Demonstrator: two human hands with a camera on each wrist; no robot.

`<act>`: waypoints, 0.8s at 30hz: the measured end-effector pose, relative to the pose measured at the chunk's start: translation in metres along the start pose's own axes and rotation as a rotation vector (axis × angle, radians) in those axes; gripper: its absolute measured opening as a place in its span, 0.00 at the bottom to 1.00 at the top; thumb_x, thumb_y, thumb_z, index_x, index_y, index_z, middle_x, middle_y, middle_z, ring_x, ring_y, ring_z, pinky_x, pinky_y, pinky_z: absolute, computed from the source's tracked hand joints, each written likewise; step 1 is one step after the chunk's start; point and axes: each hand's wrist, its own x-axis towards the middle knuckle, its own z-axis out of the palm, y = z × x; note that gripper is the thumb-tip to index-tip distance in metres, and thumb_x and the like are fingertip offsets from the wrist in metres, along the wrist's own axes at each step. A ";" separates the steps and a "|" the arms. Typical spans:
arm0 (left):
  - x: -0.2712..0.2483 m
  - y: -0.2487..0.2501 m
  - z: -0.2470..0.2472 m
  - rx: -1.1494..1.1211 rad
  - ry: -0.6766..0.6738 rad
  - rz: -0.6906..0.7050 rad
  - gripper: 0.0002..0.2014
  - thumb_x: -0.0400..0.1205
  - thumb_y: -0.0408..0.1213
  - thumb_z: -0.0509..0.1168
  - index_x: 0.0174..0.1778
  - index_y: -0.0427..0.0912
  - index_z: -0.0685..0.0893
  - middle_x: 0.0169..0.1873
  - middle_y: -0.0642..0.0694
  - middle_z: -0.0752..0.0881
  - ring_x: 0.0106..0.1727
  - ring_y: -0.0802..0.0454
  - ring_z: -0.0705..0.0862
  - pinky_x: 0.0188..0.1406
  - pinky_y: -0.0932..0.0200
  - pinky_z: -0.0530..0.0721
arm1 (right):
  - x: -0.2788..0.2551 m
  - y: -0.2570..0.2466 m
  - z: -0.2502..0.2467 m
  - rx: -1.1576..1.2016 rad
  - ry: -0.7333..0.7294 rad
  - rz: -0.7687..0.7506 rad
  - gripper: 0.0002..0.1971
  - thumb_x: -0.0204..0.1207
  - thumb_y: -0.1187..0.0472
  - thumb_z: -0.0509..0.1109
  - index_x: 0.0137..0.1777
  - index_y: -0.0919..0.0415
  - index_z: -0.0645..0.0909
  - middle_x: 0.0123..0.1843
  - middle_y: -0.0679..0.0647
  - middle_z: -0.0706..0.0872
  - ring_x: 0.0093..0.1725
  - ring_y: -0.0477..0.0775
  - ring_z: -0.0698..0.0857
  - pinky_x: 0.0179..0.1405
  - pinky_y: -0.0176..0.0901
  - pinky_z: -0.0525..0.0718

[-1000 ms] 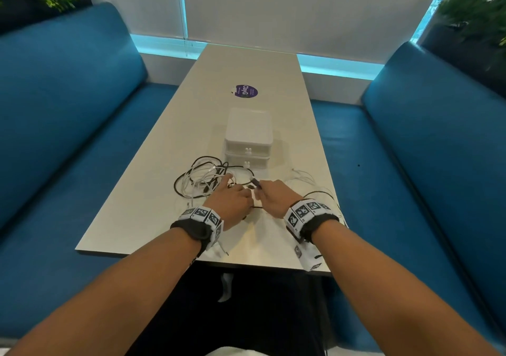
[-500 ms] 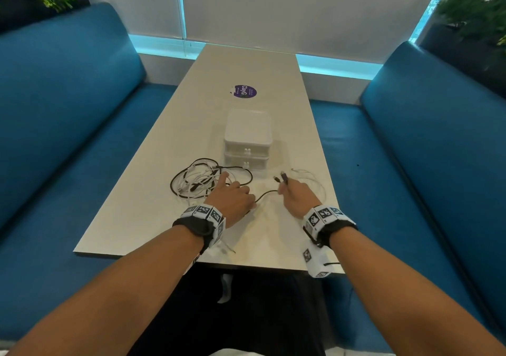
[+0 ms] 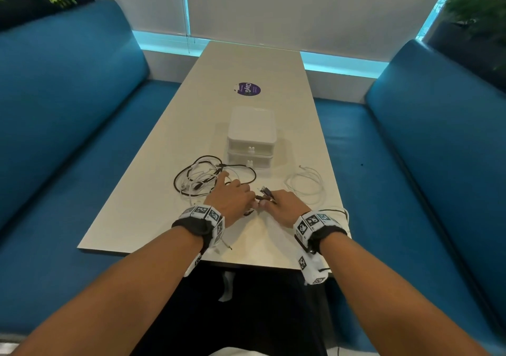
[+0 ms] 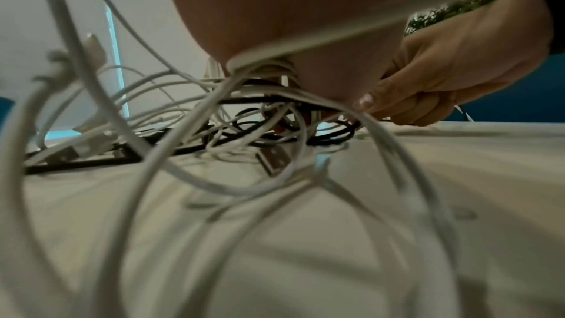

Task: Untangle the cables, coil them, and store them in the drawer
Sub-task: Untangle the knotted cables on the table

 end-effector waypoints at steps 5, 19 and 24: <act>-0.005 -0.005 -0.004 0.061 -0.020 0.027 0.15 0.90 0.45 0.52 0.65 0.49 0.81 0.61 0.51 0.82 0.66 0.45 0.79 0.79 0.30 0.54 | -0.005 0.028 -0.020 -0.113 0.068 0.115 0.16 0.85 0.49 0.63 0.63 0.58 0.83 0.54 0.60 0.87 0.54 0.63 0.85 0.45 0.46 0.76; 0.001 0.002 -0.019 0.146 -0.123 0.033 0.15 0.88 0.39 0.55 0.68 0.48 0.80 0.62 0.47 0.82 0.68 0.41 0.78 0.79 0.27 0.52 | -0.004 0.005 -0.012 -0.070 0.297 0.127 0.18 0.88 0.53 0.55 0.69 0.63 0.77 0.56 0.65 0.87 0.56 0.68 0.84 0.50 0.51 0.80; 0.004 0.004 -0.020 0.121 -0.137 -0.004 0.14 0.89 0.43 0.54 0.67 0.48 0.79 0.61 0.48 0.82 0.68 0.42 0.78 0.79 0.27 0.52 | 0.001 -0.011 -0.003 -0.027 0.118 0.064 0.15 0.85 0.52 0.61 0.57 0.63 0.84 0.52 0.63 0.88 0.54 0.65 0.85 0.43 0.46 0.76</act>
